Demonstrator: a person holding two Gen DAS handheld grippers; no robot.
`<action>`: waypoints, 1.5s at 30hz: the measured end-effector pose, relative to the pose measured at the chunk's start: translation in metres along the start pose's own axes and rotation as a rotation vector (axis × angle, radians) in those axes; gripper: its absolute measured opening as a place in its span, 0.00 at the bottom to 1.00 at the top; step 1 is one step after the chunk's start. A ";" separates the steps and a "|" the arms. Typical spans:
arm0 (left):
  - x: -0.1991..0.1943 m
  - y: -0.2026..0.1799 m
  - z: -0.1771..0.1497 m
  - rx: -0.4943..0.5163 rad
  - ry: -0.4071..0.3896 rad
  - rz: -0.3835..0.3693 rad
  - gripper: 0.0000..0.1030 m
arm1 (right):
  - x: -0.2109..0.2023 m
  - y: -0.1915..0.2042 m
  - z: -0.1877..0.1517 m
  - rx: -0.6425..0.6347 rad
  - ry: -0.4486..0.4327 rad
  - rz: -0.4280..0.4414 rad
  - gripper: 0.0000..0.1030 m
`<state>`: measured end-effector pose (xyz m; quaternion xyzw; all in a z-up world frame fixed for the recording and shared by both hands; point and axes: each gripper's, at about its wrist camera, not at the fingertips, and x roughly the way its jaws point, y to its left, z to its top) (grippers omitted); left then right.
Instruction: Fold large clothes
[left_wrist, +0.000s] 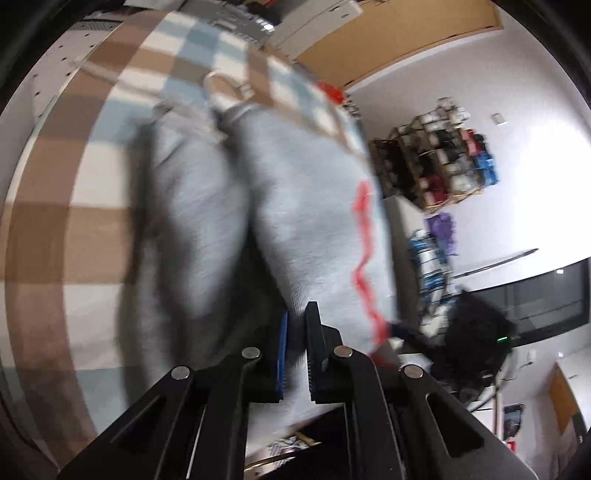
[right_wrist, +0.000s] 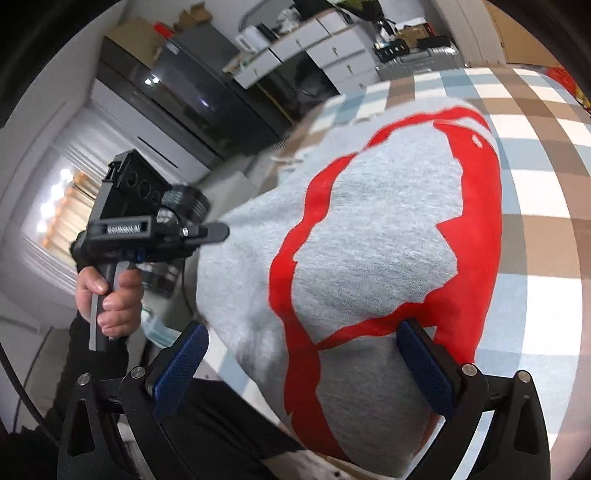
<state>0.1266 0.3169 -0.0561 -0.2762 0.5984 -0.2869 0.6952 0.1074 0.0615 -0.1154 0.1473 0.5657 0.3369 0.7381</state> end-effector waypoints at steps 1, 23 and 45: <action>0.008 0.005 -0.005 -0.006 0.005 0.029 0.04 | 0.002 0.000 0.000 -0.012 0.011 -0.010 1.00; 0.099 -0.056 -0.040 0.233 -0.140 0.327 0.93 | -0.047 -0.032 0.055 0.163 0.014 0.275 1.00; 0.074 -0.036 -0.061 0.271 -0.071 0.327 0.93 | 0.173 0.027 0.200 -0.174 0.435 -0.563 0.54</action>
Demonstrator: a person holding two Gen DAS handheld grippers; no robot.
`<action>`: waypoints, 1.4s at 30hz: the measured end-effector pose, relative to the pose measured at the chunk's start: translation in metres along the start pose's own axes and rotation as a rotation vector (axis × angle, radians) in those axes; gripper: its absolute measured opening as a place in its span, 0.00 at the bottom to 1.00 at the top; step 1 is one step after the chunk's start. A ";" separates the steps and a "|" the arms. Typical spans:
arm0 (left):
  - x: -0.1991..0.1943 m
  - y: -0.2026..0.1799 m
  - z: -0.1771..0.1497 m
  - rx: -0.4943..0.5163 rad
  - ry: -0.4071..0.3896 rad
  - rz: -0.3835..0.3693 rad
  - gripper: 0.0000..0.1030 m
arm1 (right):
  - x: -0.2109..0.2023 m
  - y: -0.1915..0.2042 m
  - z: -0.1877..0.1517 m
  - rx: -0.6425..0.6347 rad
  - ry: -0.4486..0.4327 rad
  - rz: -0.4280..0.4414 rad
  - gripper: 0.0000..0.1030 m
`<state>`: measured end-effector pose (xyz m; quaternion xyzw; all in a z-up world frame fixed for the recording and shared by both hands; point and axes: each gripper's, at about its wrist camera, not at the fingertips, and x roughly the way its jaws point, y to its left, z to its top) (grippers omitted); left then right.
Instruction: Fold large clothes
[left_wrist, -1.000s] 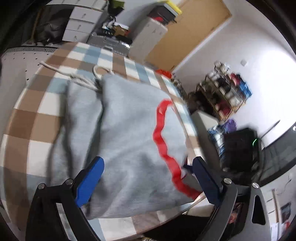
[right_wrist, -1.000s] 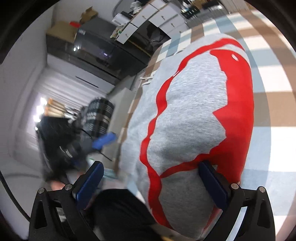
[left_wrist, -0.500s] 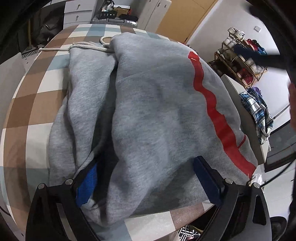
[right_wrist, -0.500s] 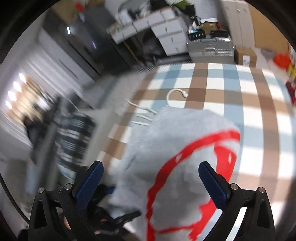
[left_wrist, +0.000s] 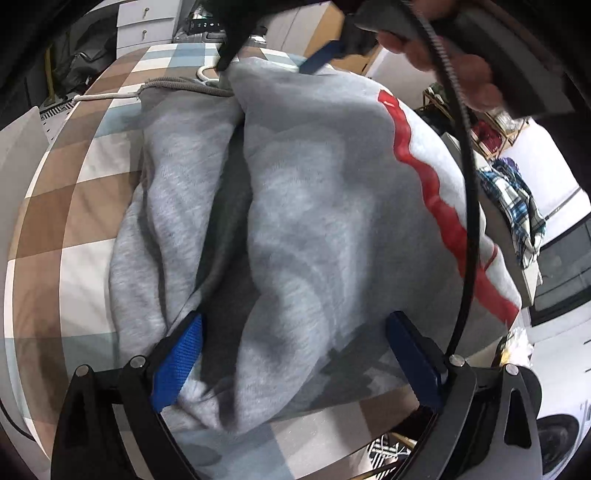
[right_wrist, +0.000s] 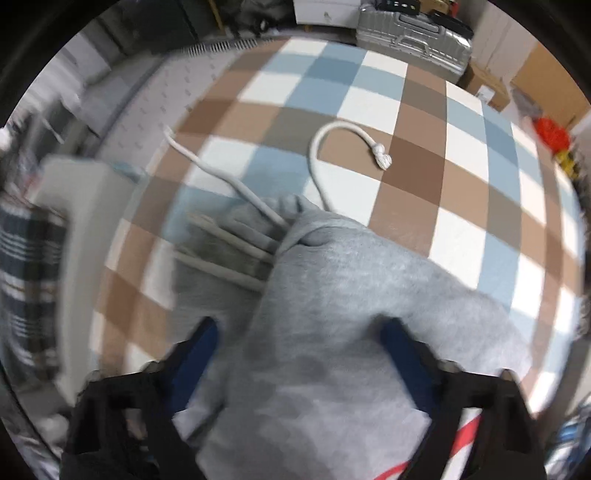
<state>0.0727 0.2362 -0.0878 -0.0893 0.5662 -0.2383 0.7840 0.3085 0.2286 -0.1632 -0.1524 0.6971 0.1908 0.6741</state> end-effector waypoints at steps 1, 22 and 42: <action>0.000 0.000 -0.001 0.007 0.005 0.002 0.93 | 0.004 0.004 0.001 -0.030 0.007 -0.046 0.44; -0.003 -0.002 -0.010 0.031 0.021 0.009 0.92 | 0.004 0.038 -0.009 -0.260 -0.047 -0.283 0.17; -0.012 0.014 -0.012 -0.008 0.039 -0.034 0.92 | 0.015 -0.018 0.002 0.438 -0.111 0.359 0.17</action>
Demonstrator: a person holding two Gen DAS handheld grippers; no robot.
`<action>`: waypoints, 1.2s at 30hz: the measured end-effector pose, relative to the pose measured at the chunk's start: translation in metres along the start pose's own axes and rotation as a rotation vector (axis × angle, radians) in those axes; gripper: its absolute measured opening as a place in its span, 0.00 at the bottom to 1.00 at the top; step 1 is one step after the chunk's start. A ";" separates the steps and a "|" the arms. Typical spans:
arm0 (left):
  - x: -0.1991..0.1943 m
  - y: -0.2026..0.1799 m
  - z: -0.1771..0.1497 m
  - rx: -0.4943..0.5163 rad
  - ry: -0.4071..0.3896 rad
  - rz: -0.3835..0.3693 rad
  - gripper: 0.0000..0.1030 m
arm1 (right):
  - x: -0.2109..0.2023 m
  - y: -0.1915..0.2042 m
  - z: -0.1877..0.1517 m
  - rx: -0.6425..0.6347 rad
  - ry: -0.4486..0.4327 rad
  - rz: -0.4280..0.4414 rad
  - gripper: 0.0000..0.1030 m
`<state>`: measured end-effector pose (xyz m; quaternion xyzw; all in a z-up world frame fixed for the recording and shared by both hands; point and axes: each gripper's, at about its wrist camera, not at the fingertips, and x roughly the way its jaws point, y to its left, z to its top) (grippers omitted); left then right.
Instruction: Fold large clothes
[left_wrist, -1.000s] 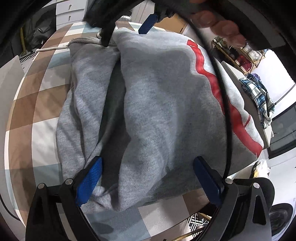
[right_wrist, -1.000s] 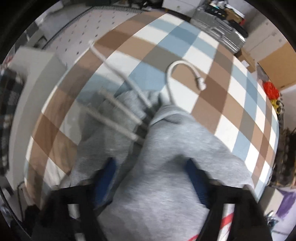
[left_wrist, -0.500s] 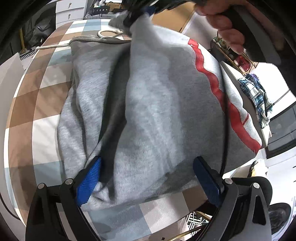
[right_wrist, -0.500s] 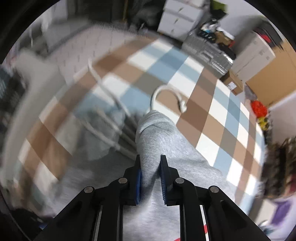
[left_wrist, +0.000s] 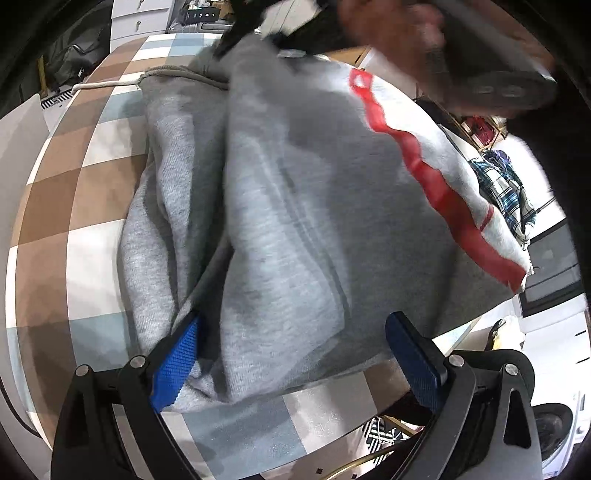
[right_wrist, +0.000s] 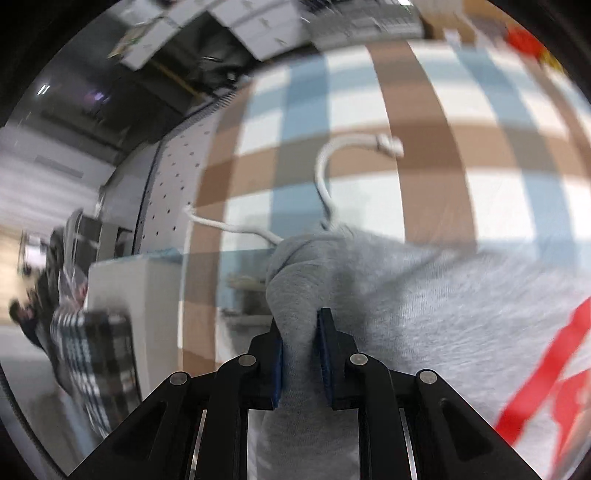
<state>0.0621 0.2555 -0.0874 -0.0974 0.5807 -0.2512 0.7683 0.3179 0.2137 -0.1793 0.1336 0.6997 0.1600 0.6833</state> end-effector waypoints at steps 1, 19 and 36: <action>0.000 0.000 0.000 0.002 0.001 0.001 0.92 | 0.009 -0.005 0.002 0.035 0.012 0.011 0.17; -0.060 0.049 0.020 -0.232 -0.236 -0.368 0.92 | -0.152 -0.094 -0.105 -0.036 -0.272 0.631 0.94; 0.002 0.048 0.086 -0.400 -0.024 -0.311 0.87 | -0.120 -0.189 -0.203 0.056 -0.238 0.862 0.99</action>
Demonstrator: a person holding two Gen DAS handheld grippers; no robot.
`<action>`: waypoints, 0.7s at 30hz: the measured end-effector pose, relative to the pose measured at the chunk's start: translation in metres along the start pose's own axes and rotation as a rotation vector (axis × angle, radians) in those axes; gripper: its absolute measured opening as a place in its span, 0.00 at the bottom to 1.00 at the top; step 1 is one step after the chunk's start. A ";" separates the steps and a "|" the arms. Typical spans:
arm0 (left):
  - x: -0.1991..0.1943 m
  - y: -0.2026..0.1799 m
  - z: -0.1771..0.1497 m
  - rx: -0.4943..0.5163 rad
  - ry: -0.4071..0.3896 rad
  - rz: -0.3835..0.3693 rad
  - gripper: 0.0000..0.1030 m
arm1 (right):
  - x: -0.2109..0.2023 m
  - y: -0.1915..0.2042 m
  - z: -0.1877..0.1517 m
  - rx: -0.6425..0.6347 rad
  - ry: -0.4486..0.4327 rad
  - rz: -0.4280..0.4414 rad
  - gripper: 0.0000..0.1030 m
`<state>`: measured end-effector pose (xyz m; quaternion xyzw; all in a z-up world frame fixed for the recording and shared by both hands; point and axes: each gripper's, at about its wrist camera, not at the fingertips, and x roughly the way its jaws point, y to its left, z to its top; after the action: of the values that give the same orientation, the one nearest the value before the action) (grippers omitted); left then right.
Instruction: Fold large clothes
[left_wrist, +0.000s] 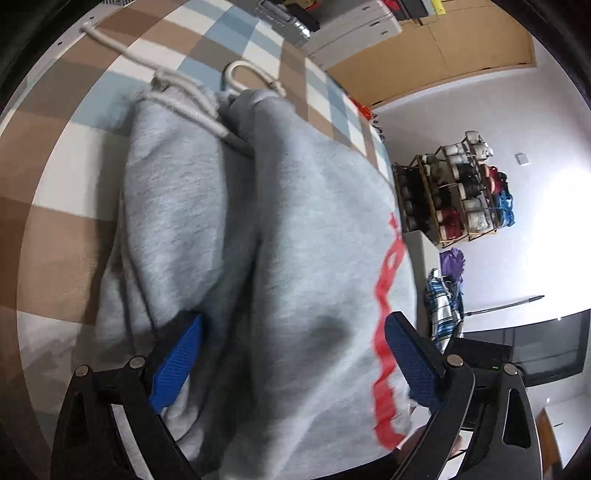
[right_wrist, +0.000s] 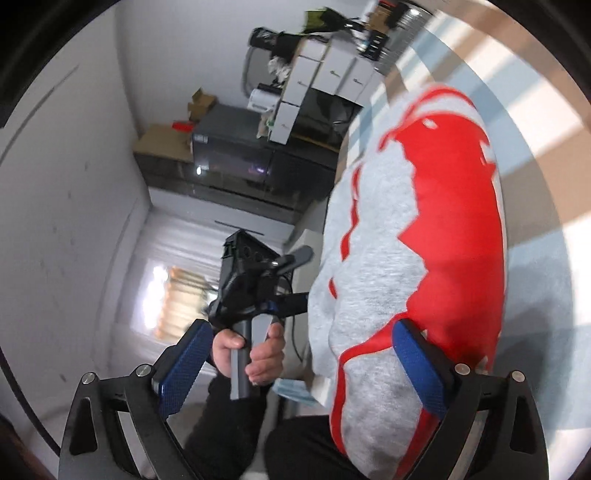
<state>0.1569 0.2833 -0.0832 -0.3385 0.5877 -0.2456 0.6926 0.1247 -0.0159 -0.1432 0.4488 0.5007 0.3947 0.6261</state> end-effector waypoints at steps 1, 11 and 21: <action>-0.004 -0.002 -0.003 0.004 -0.009 0.000 0.86 | 0.001 -0.003 0.002 0.016 0.004 0.024 1.00; 0.027 -0.012 -0.008 0.082 0.075 0.068 0.85 | 0.004 -0.007 0.007 0.021 0.014 0.058 1.00; 0.016 -0.023 -0.026 0.151 0.035 0.109 0.11 | 0.009 0.000 0.002 -0.039 0.011 0.010 1.00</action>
<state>0.1357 0.2519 -0.0787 -0.2485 0.5968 -0.2572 0.7183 0.1287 -0.0077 -0.1453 0.4370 0.4941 0.4099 0.6300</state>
